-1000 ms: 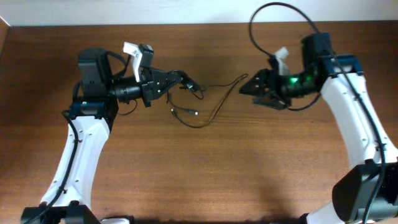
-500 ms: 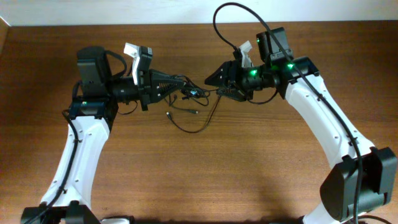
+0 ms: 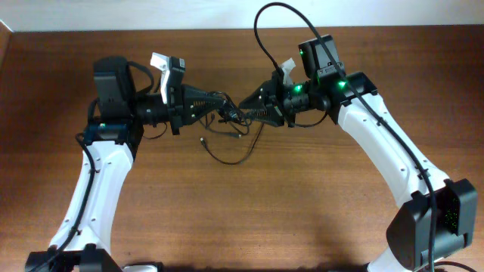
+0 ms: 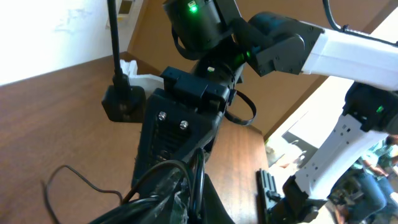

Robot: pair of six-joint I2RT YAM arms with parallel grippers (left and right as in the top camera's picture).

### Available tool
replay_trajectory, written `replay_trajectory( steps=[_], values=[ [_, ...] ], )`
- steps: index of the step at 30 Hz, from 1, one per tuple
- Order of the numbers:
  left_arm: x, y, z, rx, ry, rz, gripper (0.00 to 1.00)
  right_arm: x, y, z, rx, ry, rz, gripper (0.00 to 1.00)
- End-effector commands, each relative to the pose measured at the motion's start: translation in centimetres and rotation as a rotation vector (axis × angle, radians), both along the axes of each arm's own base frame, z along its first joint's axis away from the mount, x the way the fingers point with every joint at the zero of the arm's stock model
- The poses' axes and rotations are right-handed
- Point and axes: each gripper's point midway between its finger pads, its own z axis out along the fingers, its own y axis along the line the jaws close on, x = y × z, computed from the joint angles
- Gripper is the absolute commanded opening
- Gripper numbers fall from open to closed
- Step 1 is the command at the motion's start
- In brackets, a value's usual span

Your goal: Untangle cables

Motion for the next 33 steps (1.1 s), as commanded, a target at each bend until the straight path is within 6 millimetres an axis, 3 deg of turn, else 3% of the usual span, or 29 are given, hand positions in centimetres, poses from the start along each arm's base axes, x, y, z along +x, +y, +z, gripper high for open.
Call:
replay_trajectory(
  steps=[1, 4, 6, 7, 10, 17, 20, 30, 33],
  values=[
    [-0.6, -0.1, 1.2, 0.010, -0.153, -0.028, 0.00, -1.0, 0.4, 0.2, 0.027, 0.048, 0.029, 0.36],
    [-0.1, 0.0, 1.0, 0.045, -0.250, -0.006, 0.00, 0.0, -0.2, -0.8, -0.036, 0.000, -0.010, 0.37],
    [2.3, 0.8, -0.2, 0.144, -0.279, 0.127, 0.00, 2.0, -2.3, -3.1, -0.206, -0.076, -0.103, 0.46],
    [3.1, 1.1, -0.6, 0.174, -0.276, 0.171, 0.00, 2.5, -3.2, -4.0, -0.270, -0.092, -0.135, 0.46],
    [3.7, 1.4, -0.7, 0.195, -0.288, 0.203, 0.01, 3.3, -4.8, -5.3, -0.381, -0.107, -0.199, 0.46],
    [3.1, 1.1, -0.3, 0.170, -0.298, 0.168, 0.03, 2.4, -3.2, -4.2, -0.252, 0.141, -0.299, 0.45],
    [3.1, 1.0, -0.3, 0.168, -0.298, 0.165, 0.03, 2.7, -2.2, -3.3, -0.203, 0.122, -0.289, 0.40],
    [3.0, 1.0, -0.3, 0.166, -0.298, 0.162, 0.04, 2.0, 1.3, -2.1, -0.145, 0.122, -0.274, 0.39],
    [2.4, 0.7, 0.0, 0.141, -0.301, 0.124, 0.04, 2.7, 1.8, -1.5, -0.120, 0.077, -0.275, 0.32]
  ],
)
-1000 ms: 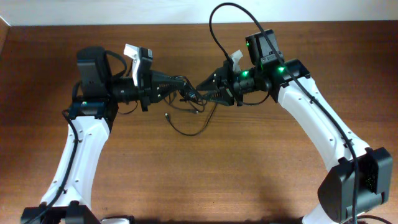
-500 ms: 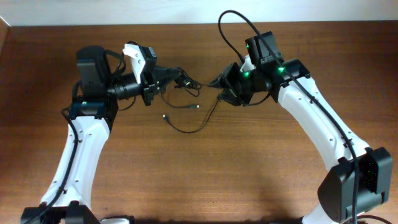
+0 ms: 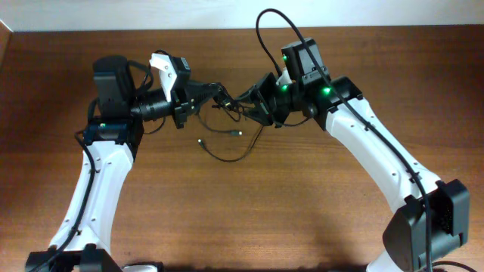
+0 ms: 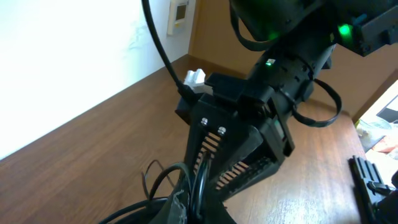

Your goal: Untangle cables

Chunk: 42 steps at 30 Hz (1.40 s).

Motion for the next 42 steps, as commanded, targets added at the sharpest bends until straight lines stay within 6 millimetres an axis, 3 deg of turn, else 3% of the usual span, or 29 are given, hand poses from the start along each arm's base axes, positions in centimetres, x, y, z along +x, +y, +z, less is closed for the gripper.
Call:
replay_trajectory(
  steps=[1, 3, 8, 15, 16, 17, 19, 21, 23, 27, 28, 29, 30, 31, 34, 37, 42],
  values=[
    [-1.4, -0.6, 1.8, -0.029, -0.052, -0.075, 0.04, 0.6, 0.8, 0.6, 0.028, -0.045, 0.005, 0.30],
    [-2.1, -0.8, 2.1, -0.051, -0.052, -0.120, 0.04, 1.4, 1.1, 1.3, 0.045, -0.091, 0.001, 0.22],
    [-3.9, -1.3, 2.9, -0.103, -0.055, -0.225, 0.04, 1.7, 1.2, 1.6, 0.052, -0.112, -0.002, 0.21],
    [-3.6, -1.2, 2.8, -0.094, -0.055, -0.206, 0.02, 1.4, 2.1, 0.6, -0.009, -0.183, 0.046, 0.18],
    [-2.9, -1.0, 2.5, -0.077, -0.053, -0.170, 0.02, 2.1, 0.9, -0.5, -0.134, -0.310, 0.089, 0.17],
    [-2.7, -1.0, 2.4, -0.069, -0.050, -0.153, 0.01, 2.0, 0.3, -1.2, -0.182, -0.319, 0.101, 0.16],
    [-1.9, -0.7, 1.9, -0.061, 0.008, -0.094, 0.00, 0.9, -0.6, -2.7, -0.249, -0.300, 0.159, 0.04],
    [-0.9, -0.7, 0.9, -0.047, 0.101, -0.012, 0.00, 0.0, -2.2, -4.3, -0.356, -0.286, 0.205, 0.04],
    [-0.1, -1.5, -1.6, 0.014, 0.196, 0.072, 0.00, -0.9, -5.2, -6.4, -0.519, -0.205, 0.172, 0.04],
    [0.1, -4.8, -7.3, 0.173, 0.353, 0.159, 0.01, -2.2, -10.2, -8.4, -0.776, -0.111, 0.130, 0.05],
    [0.8, -5.1, -8.9, 0.223, 0.388, 0.224, 0.02, -2.4, -11.4, -8.7, -0.823, -0.088, 0.121, 0.10],
    [1.7, -4.7, -10.7, 0.277, 0.425, 0.322, 0.10, -2.7, -13.0, -8.9, -0.875, -0.059, 0.107, 0.12],
    [3.0, -3.4, -13.1, 0.326, 0.508, 0.502, 0.61, -3.0, -14.6, -9.0, -0.918, -0.025, 0.093, 0.19],
    [3.4, -2.6, -14.2, 0.337, 0.563, 0.593, 0.99, -3.2, -15.8, -9.1, -0.944, 0.002, 0.080, 0.25],
    [2.9, -0.7, -17.8, 0.318, 0.805, 0.807, 0.99, -3.3, -19.0, -9.2, -0.966, 0.079, 0.028, 0.35],
    [1.7, -0.4, -20.0, 0.246, 1.024, 0.926, 0.99, -3.3, -21.2, -9.3, -0.958, 0.132, -0.015, 0.44],
    [0.8, -2.7, -20.9, 0.114, 1.245, 0.891, 0.99, -3.3, -22.0, -9.3, -0.964, 0.138, -0.012, 0.47]
  ],
)
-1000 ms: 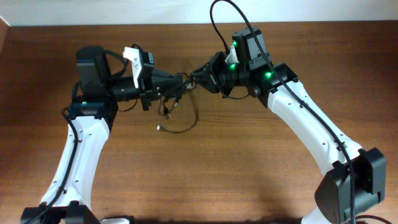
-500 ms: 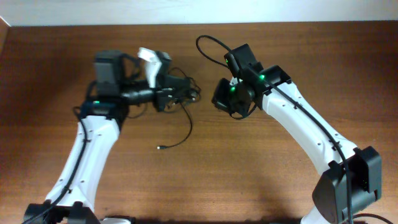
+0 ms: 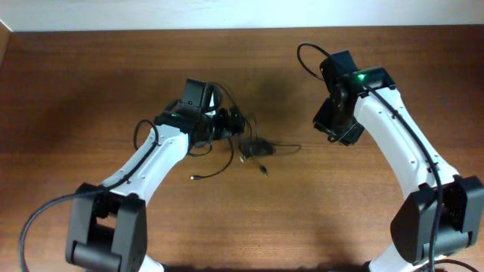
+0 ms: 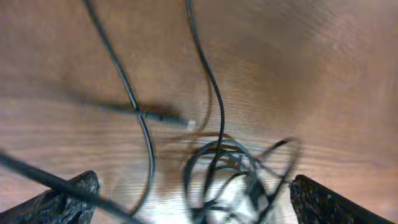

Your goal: Untangle cables

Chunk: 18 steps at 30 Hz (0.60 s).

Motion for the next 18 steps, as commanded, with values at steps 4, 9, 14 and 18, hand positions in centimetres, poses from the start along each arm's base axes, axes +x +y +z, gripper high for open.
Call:
replay_trajectory(
  steps=[4, 9, 14, 18],
  values=[
    [-0.7, -1.9, 0.0, -0.170, 0.130, 0.100, 0.98, -0.1, -0.4, -0.2, -0.027, 0.004, 0.019, 0.49],
    [0.8, -3.7, 3.0, -0.260, -0.028, -0.121, 0.92, -0.1, -0.4, -0.2, -0.033, 0.008, 0.084, 0.50],
    [-4.8, -2.9, 0.0, -0.284, 0.435, 0.259, 0.84, -0.1, -0.4, -0.2, -0.035, 0.009, 0.101, 0.51],
    [-7.8, -3.4, -1.6, -0.195, 0.563, 0.377, 0.59, -0.1, -0.4, -0.2, -0.035, 0.008, 0.100, 0.54]
  ],
)
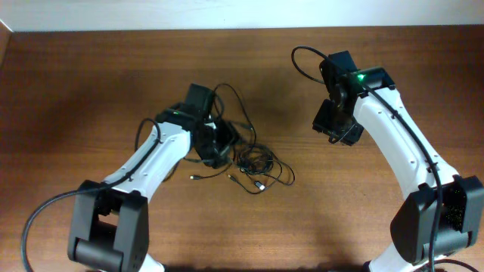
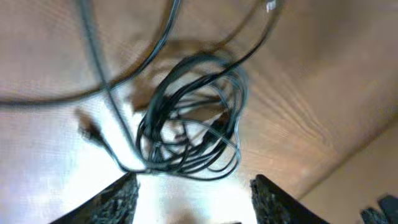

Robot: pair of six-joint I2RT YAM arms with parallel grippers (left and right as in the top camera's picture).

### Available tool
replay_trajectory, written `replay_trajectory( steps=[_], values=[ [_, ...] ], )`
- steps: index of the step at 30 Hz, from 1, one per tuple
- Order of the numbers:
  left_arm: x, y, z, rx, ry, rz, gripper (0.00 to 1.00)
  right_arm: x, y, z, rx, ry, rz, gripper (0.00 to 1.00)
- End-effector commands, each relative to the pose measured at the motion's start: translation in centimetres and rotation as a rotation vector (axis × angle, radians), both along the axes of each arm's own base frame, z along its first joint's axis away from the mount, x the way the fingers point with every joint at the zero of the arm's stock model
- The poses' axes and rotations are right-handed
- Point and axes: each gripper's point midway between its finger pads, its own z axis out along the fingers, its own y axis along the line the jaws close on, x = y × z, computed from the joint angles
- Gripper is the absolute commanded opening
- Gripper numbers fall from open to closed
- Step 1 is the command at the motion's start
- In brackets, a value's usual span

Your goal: Untangle cables

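A tangle of thin black cables (image 1: 257, 162) lies on the brown table (image 1: 91, 83), just right of my left gripper (image 1: 221, 145). In the left wrist view the coiled bundle (image 2: 189, 124) sits right ahead of the open left gripper (image 2: 196, 202), with its dark fingertips (image 2: 121, 199) on either side and nothing between them. Loose strands run off the coil; one plug end (image 1: 195, 178) lies toward the front left and another (image 1: 261, 185) toward the front. A cable loop (image 1: 236, 102) arcs behind the left wrist. My right gripper (image 1: 333, 127) hangs to the right, apart from the cables, its jaws hidden.
The right arm's own black lead (image 1: 302, 54) loops up behind its wrist. A white wall edge (image 1: 242, 11) borders the table at the back. Bare wood surrounds the tangle on all sides.
The left gripper has shifted slightly toward the front and its jaws stand narrower, still open. The cable bundle now lies farther forward and more spread out. The right arm has barely moved.
First both grippers met above the back middle of the table with the tangle stretched between them. Later they stood a little farther back, still joined by it. Then the arms were apart, the cables lying by the left gripper. Now that gripper is open over the coil.
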Motion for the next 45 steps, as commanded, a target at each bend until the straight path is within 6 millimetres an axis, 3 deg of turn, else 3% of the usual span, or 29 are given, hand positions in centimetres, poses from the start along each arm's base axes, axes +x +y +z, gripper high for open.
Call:
replay_trajectory(
  steps=[1, 6, 8, 12, 15, 17, 18, 20, 22, 23, 26, 29, 31, 32, 36, 40, 42, 45],
  values=[
    [-1.2, -0.8, -1.2, 0.072, 0.096, 0.126, 0.60, -0.1, -0.3, -0.2, -0.022, 0.004, 0.009, 0.54],
    [-2.0, -1.3, -3.5, 0.187, 0.203, 0.347, 0.43, -0.2, -0.3, -0.2, -0.019, 0.010, 0.009, 0.54],
    [-2.3, -1.3, -4.5, 0.197, 0.244, 0.363, 0.30, -0.3, -0.3, -0.2, -0.020, 0.013, 0.011, 0.55],
    [-2.7, -1.2, -6.3, 0.225, 0.298, 0.389, 0.29, -0.3, -0.3, -0.2, -0.021, 0.013, 0.017, 0.55],
    [-2.5, -1.3, -7.2, 0.228, 0.303, 0.390, 0.19, -0.3, -0.3, -0.2, -0.021, 0.014, 0.017, 0.55],
    [-2.5, -1.1, -8.0, 0.247, 0.313, 0.392, 0.12, -0.3, -0.3, -0.2, -0.020, 0.014, 0.017, 0.55],
    [-2.6, -1.0, -8.3, 0.260, 0.314, 0.392, 0.01, -0.4, -0.1, -0.2, -0.013, 0.018, 0.018, 0.55],
    [-2.7, -0.7, -8.9, 0.287, 0.305, 0.372, 0.00, -0.7, 0.5, -0.3, 0.028, 0.035, 0.031, 0.54],
    [-2.6, -0.7, -8.8, 0.280, 0.300, 0.358, 0.00, -1.1, 2.1, -0.2, 0.113, 0.057, 0.118, 0.46],
    [-2.2, -0.7, -8.3, 0.259, 0.293, 0.353, 0.00, -1.5, 3.9, 0.0, 0.215, 0.068, 0.209, 0.42],
    [0.0, 0.2, -5.5, 0.179, 0.209, 0.326, 0.00, -2.7, 8.9, 1.8, 0.515, 0.061, 0.435, 0.41],
    [2.3, 2.5, -1.0, 0.051, 0.143, 0.414, 0.00, -2.9, 11.3, 3.4, 0.685, 0.040, 0.462, 0.43],
    [3.1, 3.4, 1.3, -0.044, 0.132, 0.445, 0.01, -2.6, 13.3, 5.1, 0.821, -0.022, 0.546, 0.50],
    [3.2, 3.4, 2.3, -0.109, 0.146, 0.448, 0.06, -2.4, 14.1, 6.0, 0.881, -0.059, 0.583, 0.54],
    [2.7, 2.2, 4.9, -0.339, 0.328, 0.518, 0.13, -1.2, 15.1, 6.8, 0.920, -0.108, 0.571, 0.55],
    [2.3, 1.5, 5.9, -0.411, 0.405, 0.531, 0.12, -1.4, 17.7, 6.9, 0.918, -0.130, 0.623, 0.55],
    [2.1, 1.2, 6.4, -0.448, 0.455, 0.552, 0.11, -1.6, 17.8, 4.7, 0.770, -0.073, 0.518, 0.55],
    [2.4, 1.8, 6.7, -0.472, 0.510, 0.617, 0.10, -2.4, 17.9, 3.4, 0.679, -0.018, 0.436, 0.55]
  ],
)
